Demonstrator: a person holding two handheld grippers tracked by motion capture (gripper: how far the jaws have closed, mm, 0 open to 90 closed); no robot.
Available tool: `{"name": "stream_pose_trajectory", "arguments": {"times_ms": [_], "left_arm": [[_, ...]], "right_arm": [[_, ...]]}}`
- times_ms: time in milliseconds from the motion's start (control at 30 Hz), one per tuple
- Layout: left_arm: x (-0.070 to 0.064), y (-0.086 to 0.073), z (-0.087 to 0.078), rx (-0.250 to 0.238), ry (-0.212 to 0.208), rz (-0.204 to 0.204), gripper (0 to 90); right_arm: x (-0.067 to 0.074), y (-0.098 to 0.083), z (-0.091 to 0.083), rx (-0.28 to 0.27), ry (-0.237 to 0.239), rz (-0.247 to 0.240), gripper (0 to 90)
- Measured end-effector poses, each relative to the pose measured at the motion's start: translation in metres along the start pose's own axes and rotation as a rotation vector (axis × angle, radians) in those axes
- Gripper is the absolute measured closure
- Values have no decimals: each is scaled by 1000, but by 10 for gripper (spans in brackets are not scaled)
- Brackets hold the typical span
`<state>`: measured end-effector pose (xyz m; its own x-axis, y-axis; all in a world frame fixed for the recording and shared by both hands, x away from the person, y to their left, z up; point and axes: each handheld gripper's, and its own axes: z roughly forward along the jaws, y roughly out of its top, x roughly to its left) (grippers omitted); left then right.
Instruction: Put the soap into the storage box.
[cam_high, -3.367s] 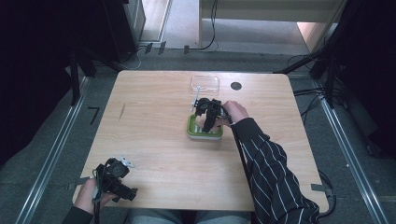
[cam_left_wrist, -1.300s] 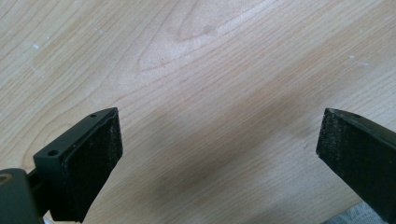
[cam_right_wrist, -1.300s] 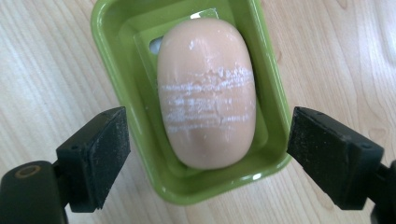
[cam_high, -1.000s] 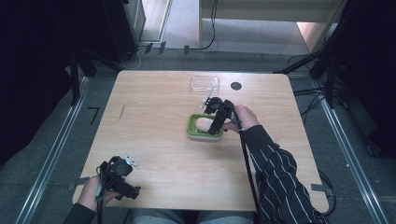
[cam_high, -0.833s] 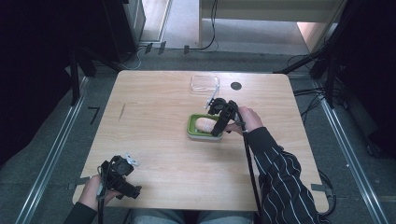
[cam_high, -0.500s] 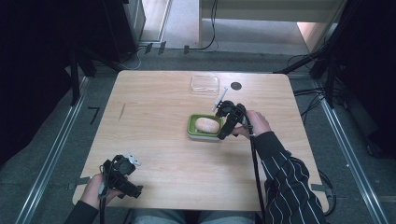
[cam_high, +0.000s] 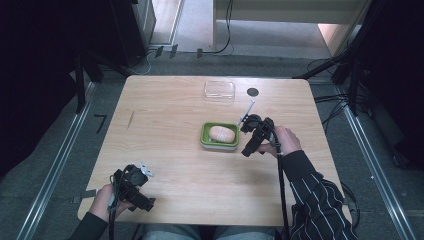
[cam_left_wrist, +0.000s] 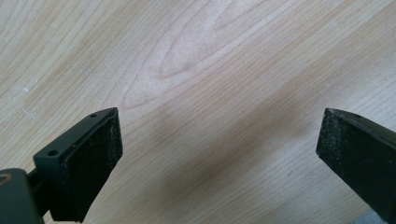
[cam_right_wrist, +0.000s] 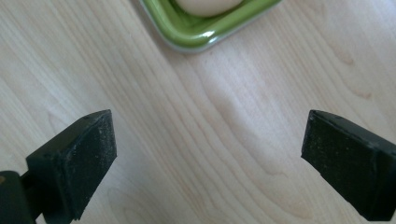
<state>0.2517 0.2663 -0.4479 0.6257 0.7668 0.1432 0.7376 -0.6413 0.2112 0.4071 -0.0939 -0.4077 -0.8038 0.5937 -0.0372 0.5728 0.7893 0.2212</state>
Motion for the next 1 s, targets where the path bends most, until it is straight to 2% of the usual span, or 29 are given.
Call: {"name": "stream_pose_trajectory", "arguments": {"times_ms": [433, 867, 1000], "left_arm": [[-1, 4, 0, -3, 0, 21, 8], [-2, 6, 0, -7, 0, 32, 8], [-2, 7, 0, -9, -4, 34, 8]], "right_arm": [[9, -31, 2, 34, -7, 23, 38], [31, -65, -1, 34, -38, 51, 41], [33, -76, 0, 42, -37, 61, 46]]}}
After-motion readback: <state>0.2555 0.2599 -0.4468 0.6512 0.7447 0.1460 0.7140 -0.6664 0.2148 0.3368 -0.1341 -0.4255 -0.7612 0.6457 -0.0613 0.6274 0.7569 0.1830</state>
